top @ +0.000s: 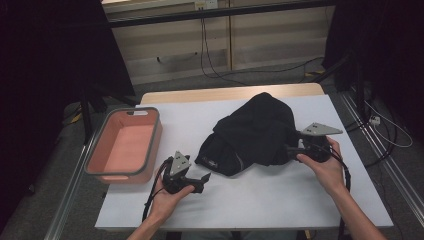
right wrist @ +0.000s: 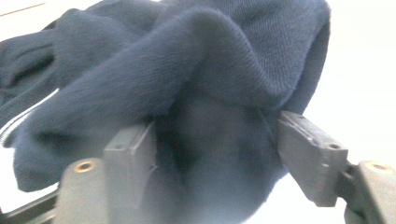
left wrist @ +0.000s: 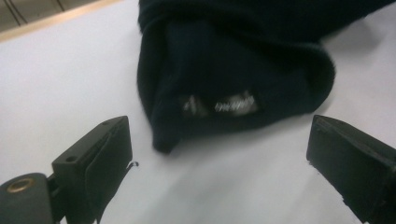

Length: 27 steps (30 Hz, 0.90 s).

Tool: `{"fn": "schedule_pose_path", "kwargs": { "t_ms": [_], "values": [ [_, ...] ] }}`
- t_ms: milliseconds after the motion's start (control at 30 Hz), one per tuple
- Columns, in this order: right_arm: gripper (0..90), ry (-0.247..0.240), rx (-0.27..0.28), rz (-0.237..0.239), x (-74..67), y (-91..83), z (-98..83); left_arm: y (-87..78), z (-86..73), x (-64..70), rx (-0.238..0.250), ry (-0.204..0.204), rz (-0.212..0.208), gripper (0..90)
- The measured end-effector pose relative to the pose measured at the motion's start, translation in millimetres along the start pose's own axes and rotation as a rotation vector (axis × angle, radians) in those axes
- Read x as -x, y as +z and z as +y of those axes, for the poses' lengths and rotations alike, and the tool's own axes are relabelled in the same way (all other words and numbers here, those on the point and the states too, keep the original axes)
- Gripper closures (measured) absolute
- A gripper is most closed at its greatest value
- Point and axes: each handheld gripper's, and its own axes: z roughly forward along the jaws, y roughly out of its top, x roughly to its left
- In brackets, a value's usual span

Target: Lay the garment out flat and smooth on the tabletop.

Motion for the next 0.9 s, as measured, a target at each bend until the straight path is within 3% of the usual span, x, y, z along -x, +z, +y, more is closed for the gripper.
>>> {"fn": "schedule_pose_path", "kwargs": {
  "t_ms": [200, 267, 300, 400, 533, 633, 733, 833, 900],
  "values": [
    [25.5, -0.023, 0.054, 0.016, -8.4, -32.5, 0.6, 17.0, 19.5, 14.2, -0.013, 0.014, -0.044, 5.2],
    [25.7, -0.040, 0.055, 0.037, -15.0, -34.4, 3.9, 26.1, 25.1, 17.7, -0.035, -0.003, -0.060, 5.7],
    [25.5, -0.053, 0.055, 0.041, -19.5, -33.0, 5.9, 31.5, 27.5, 18.4, -0.041, -0.032, -0.070, 6.4],
    [25.5, -0.088, 0.053, 0.074, -34.8, -21.7, 14.1, 47.1, 33.9, 18.3, -0.063, -0.072, -0.082, 11.8],
    [25.1, -0.166, 0.045, 0.103, -57.3, -2.4, 31.3, 63.8, 40.7, 21.3, -0.077, -0.074, -0.104, 13.7],
    [22.4, -0.189, 0.028, 0.128, -68.4, 14.7, 38.9, 71.3, 43.6, 29.2, -0.086, -0.047, -0.125, 13.4],
    [16.5, -0.195, -0.044, 0.143, -72.1, 34.5, 33.2, 77.2, 42.6, 36.8, -0.121, -0.022, -0.163, 10.7],
    [9.4, -0.200, -0.132, 0.137, -72.8, 50.0, 18.8, 84.2, 38.2, 41.1, -0.150, 0.012, -0.146, 10.8],
    [11.2, -0.215, -0.135, 0.120, -71.5, 52.2, 11.1, 88.8, 34.7, 40.8, -0.174, 0.025, -0.131, 13.1]
  ]
}}
